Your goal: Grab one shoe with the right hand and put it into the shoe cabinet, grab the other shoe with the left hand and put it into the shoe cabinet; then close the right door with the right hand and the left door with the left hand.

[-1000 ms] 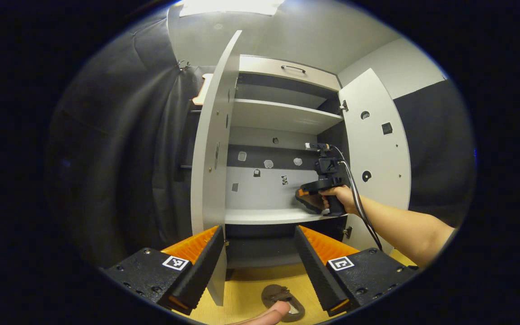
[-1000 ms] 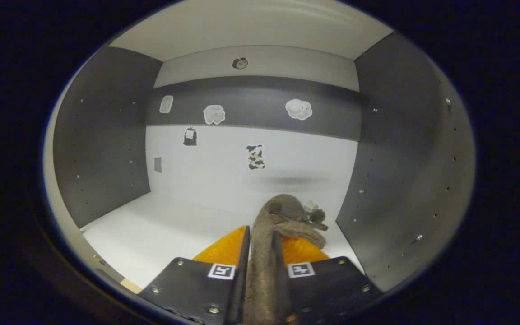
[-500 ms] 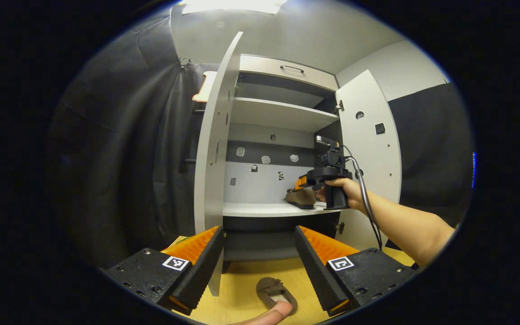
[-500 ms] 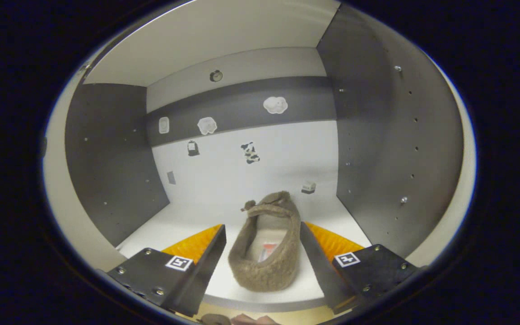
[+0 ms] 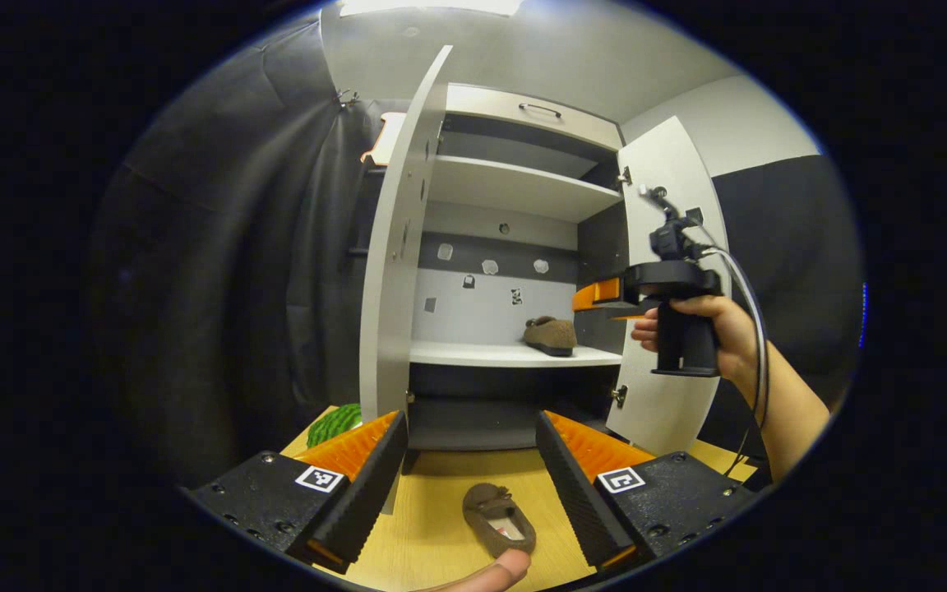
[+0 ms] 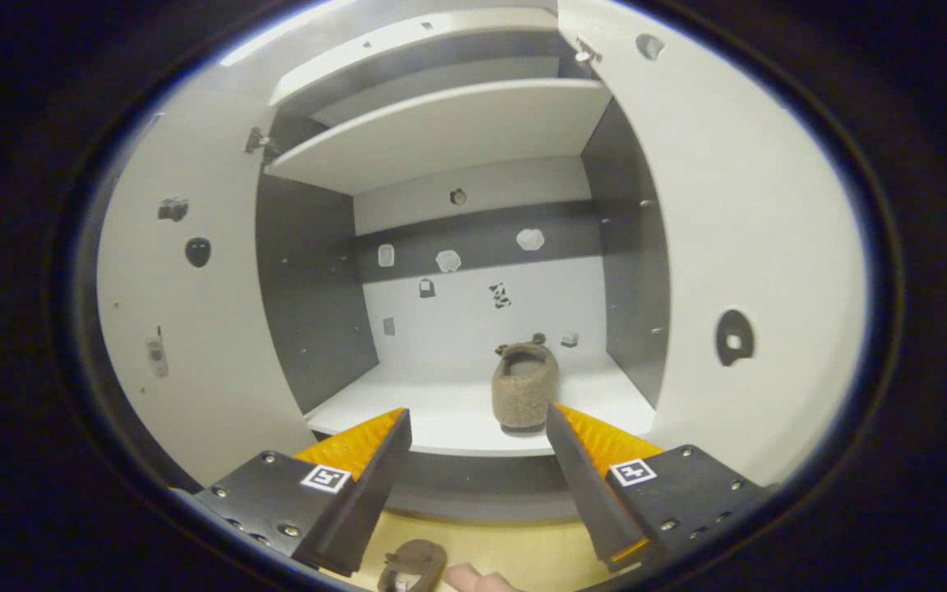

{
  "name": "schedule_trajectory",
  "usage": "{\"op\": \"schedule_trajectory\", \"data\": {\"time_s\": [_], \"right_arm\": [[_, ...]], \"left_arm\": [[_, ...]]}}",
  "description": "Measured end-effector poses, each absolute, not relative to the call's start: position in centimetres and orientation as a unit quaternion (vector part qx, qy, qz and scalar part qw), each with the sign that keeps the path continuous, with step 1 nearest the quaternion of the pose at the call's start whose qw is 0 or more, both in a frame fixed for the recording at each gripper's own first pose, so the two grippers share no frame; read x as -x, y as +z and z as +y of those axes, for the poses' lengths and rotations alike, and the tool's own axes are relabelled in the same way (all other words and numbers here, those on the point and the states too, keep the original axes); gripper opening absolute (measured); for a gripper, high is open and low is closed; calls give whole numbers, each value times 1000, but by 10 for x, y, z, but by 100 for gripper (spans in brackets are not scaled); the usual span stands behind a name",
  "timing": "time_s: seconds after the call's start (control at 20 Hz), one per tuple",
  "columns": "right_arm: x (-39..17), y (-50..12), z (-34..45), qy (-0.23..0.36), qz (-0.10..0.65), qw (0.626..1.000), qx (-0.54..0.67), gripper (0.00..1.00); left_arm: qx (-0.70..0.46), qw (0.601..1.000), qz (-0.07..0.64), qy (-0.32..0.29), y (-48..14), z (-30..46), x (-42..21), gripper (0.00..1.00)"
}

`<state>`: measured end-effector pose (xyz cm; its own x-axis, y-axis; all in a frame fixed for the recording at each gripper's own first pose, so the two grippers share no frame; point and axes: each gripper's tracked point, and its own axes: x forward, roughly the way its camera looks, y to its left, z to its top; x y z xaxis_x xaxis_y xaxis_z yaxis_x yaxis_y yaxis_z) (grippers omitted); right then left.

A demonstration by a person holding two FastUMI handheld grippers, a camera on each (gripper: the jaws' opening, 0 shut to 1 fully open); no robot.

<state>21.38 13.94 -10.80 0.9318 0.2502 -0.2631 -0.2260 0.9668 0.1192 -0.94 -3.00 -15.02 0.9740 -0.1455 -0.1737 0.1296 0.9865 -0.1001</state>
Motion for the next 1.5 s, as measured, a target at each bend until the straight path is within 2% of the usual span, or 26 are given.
{"op": "schedule_trajectory", "data": {"time_s": [0.15,0.3,0.4,0.55,0.6,0.65,0.8,0.85,0.9,0.95,1.1,1.3,1.35,1.5], "right_arm": [[-157,-98,107,103,116,987,-36,99],[-105,-86,77,89,76,993,-24,98],[-75,-85,60,69,52,996,-25,99],[-31,-96,55,76,45,994,-59,98],[-20,-99,51,76,45,994,-67,94],[-13,-103,46,74,43,994,-73,98],[2,-100,36,55,29,993,-101,98],[5,-101,37,55,26,993,-104,94],[9,-101,38,57,24,993,-101,94],[11,-100,38,57,20,993,-97,99],[21,-94,43,62,5,993,-95,99],[29,-103,55,73,5,992,-100,98],[26,-109,57,75,12,993,-94,98],[23,-114,56,67,19,994,-86,99]], "left_arm": [[45,991,102,-69,-169,-36,7,94],[30,989,126,-73,-201,-51,2,96],[31,982,162,-93,-233,-68,0,96],[53,968,228,-95,-291,-75,-5,97],[60,962,253,-90,-310,-74,-7,97],[68,956,273,-83,-327,-74,-10,98],[83,940,325,-68,-372,-69,-17,98],[84,934,342,-66,-386,-69,-18,98],[81,928,358,-64,-400,-68,-17,98],[77,924,371,-60,-412,-67,-18,98],[70,908,412,-42,-447,-61,-21,98],[68,908,412,-33,-469,-56,-38,95],[53,911,408,-28,-474,-50,-42,99],[68,911,402,-55,-484,-63,-47,86]]}}
